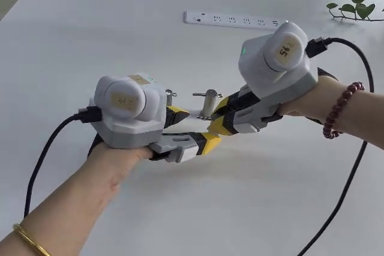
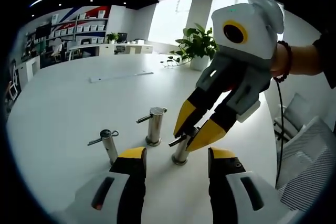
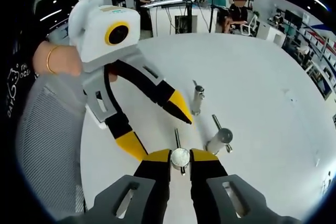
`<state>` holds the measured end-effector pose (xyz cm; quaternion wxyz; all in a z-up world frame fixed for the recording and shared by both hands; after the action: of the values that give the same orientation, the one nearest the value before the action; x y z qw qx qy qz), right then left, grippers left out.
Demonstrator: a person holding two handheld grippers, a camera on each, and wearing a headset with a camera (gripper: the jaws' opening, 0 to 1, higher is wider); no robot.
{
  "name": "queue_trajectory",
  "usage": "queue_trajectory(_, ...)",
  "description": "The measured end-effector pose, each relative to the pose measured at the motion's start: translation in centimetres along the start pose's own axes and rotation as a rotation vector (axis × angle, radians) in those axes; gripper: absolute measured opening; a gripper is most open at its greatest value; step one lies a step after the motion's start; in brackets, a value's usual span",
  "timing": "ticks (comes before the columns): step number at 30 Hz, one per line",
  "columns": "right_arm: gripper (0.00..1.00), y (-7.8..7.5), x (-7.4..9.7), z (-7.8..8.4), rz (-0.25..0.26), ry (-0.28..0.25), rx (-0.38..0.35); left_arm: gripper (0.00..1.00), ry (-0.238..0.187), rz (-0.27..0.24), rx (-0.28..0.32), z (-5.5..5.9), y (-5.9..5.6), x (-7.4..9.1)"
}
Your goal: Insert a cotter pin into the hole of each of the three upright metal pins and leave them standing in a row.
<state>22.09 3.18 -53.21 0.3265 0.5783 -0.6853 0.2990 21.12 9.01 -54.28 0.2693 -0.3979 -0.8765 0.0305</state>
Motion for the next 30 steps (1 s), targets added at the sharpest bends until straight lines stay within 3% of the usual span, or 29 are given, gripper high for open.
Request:
queue_trajectory(8,0.08,-0.1,0.2,0.0,-0.030,0.005,0.038,0.47,-0.031,0.017,-0.004,-1.0,-0.6,1.0)
queue_trajectory(15,0.08,-1.1,1.0,0.2,-0.030,0.005,0.052,0.49,-0.047,0.007,-0.014,-1.4,-0.9,2.4)
queue_trajectory(23,0.08,-2.0,1.6,0.8,-0.020,0.013,0.071,0.53,-0.074,-0.036,-0.022,-1.8,-0.4,4.2)
queue_trajectory(30,0.08,-3.2,2.1,1.6,-0.004,0.028,0.080,0.64,-0.077,-0.090,-0.043,-1.6,0.5,5.3)
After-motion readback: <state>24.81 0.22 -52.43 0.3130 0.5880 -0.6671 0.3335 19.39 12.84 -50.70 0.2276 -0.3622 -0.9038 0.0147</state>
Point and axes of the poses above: the centre of the closed fingertips' face, and the gripper's own axes: x roughly backward along the fingers, y roughly to its left, z roughly out of its underside, the point moved 4 cm from there along x, roughly backward along the fingers, and after that the axes turned 3 degrees about x, right-handed, at the moved point
